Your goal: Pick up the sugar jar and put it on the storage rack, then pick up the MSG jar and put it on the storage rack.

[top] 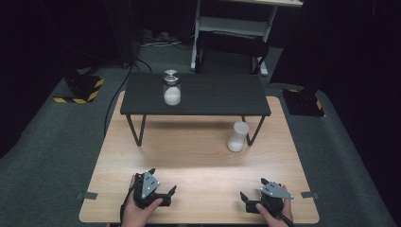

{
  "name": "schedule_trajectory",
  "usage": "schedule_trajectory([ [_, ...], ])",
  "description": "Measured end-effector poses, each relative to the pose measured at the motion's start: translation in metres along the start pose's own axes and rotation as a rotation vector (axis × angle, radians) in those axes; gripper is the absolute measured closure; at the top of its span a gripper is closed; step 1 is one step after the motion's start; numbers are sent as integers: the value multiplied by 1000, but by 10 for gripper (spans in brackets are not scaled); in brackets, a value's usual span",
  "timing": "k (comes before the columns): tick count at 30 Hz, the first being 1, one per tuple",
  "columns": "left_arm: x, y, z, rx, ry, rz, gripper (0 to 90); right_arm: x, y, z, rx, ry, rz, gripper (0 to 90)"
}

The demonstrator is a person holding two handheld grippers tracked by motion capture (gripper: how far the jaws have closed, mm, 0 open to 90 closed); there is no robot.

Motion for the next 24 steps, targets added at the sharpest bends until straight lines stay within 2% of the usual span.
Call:
schedule_trajectory([
  [17,0,0,2,-10,9,-1,7,0,1,-5,23,-17,-4,9],
  [24,-2,2,2,-22,10,-8,7,-1,3,-5,16,-22,-17,9],
])
Point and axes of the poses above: each handheld gripper's, and its own axes: x roughly forward along the jaws, y roughly out of its underside, z roughly to its left, the point moved 2 cm from there along x, roughly forward along the jaws, and after that the axes turned 15 degrees about -x, right-handed, at the moved point
